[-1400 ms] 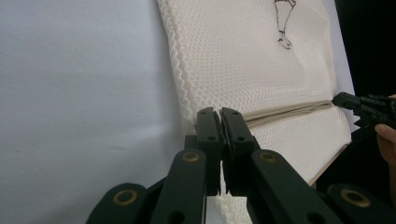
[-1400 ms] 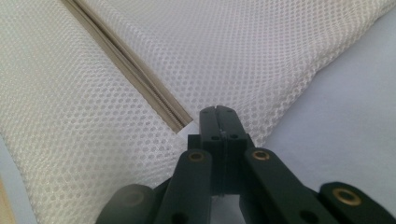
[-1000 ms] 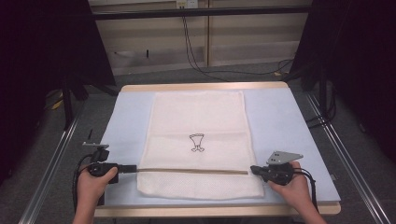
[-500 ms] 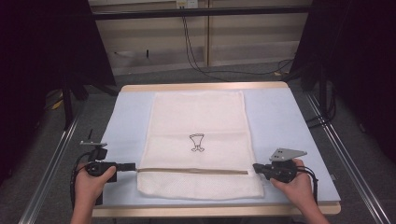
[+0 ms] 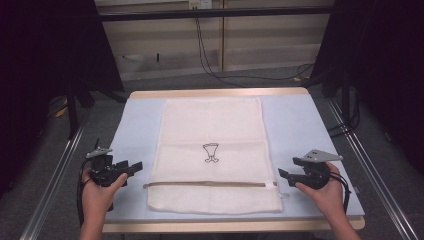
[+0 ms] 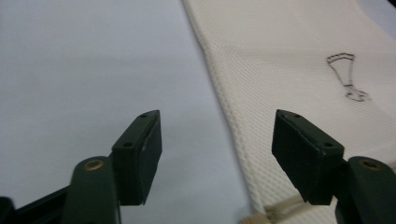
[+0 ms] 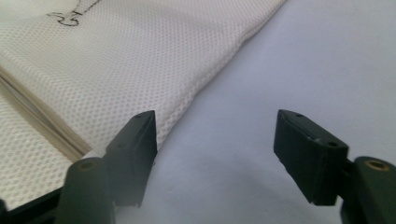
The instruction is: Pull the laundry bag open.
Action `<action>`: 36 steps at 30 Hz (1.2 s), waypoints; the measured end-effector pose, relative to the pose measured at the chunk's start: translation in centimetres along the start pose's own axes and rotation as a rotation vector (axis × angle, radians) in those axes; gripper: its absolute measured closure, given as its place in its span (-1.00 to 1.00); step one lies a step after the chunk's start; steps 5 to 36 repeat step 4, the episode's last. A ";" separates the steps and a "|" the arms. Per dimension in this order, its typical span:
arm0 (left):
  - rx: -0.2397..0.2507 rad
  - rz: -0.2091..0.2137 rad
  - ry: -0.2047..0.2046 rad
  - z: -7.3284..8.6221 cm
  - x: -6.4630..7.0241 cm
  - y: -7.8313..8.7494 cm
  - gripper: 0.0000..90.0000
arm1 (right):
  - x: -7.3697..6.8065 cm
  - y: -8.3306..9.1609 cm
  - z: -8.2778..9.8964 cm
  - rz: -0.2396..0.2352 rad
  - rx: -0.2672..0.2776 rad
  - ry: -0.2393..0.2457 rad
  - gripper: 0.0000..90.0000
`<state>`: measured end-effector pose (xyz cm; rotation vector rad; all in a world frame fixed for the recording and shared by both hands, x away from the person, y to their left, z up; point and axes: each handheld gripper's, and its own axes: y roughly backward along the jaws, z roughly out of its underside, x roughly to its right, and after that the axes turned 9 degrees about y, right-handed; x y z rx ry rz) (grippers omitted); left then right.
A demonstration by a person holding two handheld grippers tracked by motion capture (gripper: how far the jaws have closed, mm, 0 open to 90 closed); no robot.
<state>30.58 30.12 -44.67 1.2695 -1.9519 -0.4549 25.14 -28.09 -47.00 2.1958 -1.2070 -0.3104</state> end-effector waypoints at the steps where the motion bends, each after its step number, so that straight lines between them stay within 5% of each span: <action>1: -0.001 -0.008 0.003 0.0 0.0 -0.1 -0.27 | 0.2 -0.1 0.0 0.010 -0.003 -0.001 -0.41; 3: 0.002 -0.014 -0.019 0.0 -0.3 -0.4 -0.31 | 0.4 -0.1 0.0 0.015 -0.011 0.000 -0.42; 36: 0.002 -0.014 -0.019 0.0 -0.3 -0.4 -0.34 | 0.5 -0.1 0.0 0.019 -0.013 -0.004 -0.42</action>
